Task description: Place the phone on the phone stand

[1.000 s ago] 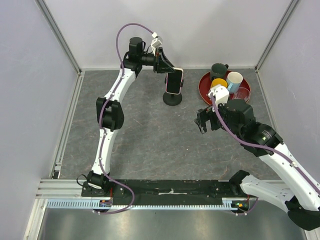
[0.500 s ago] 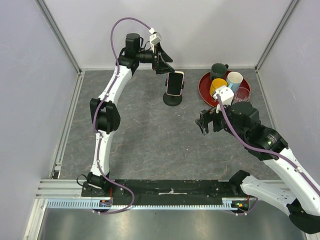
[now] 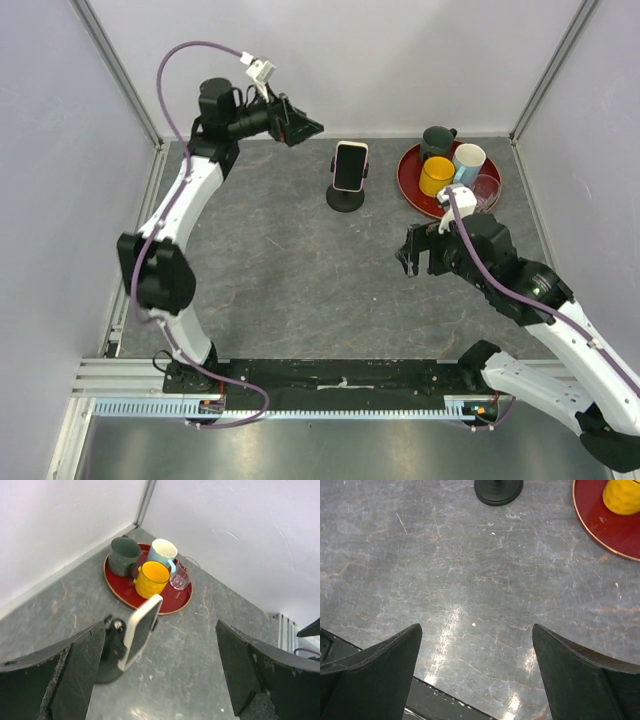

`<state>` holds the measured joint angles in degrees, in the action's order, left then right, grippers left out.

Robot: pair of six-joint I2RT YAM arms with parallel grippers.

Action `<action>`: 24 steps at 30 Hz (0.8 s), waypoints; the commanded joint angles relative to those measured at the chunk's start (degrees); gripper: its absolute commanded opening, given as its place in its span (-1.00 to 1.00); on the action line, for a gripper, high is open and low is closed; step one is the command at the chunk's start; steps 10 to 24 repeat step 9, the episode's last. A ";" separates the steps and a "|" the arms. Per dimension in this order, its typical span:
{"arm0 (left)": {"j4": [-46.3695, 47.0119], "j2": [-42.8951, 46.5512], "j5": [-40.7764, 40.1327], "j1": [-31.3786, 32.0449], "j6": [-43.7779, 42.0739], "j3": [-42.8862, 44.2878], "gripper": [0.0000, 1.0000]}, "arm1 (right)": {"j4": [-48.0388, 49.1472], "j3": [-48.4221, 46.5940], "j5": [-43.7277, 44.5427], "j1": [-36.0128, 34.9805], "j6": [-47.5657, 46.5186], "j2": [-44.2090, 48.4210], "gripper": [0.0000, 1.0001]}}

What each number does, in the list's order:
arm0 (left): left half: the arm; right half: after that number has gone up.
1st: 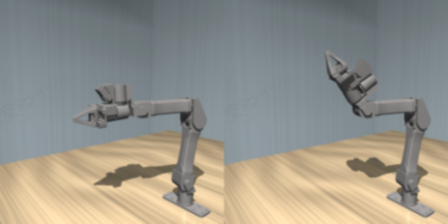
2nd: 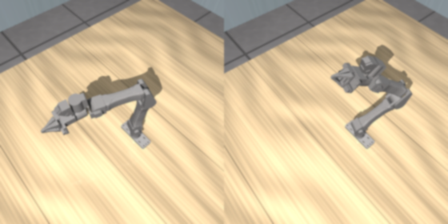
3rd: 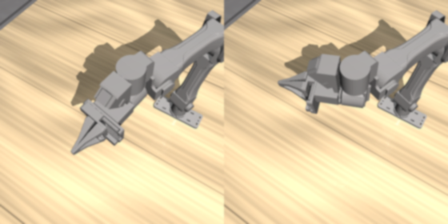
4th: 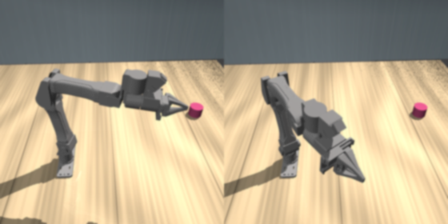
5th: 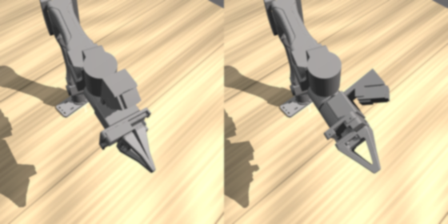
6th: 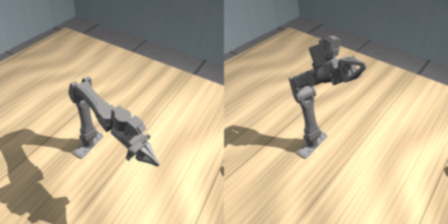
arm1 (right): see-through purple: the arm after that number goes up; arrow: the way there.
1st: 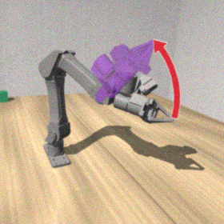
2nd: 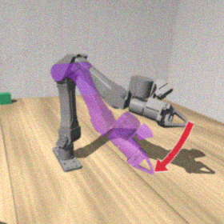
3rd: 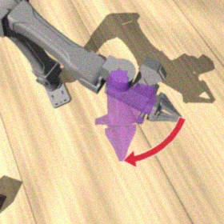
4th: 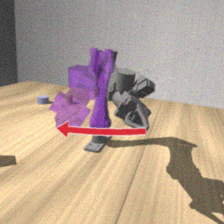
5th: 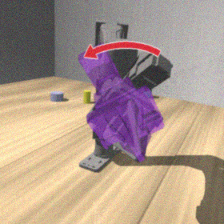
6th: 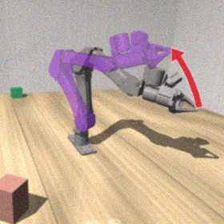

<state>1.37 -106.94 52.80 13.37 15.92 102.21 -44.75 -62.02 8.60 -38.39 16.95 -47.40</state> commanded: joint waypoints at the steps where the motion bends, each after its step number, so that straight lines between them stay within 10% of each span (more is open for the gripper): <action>1: 0.06 14.19 -17.67 0.43 8.59 -10.35 0.95 | -2.00 -1.43 6.41 0.07 8.79 2.48 0.96; 6: -10.32 23.60 -29.14 0.43 12.89 -16.86 0.95 | -2.62 -3.55 6.25 0.07 8.28 5.46 0.96; 24: -12.44 29.31 -28.28 0.35 14.39 -20.02 0.96 | -1.13 -5.30 6.52 0.07 6.79 8.10 0.96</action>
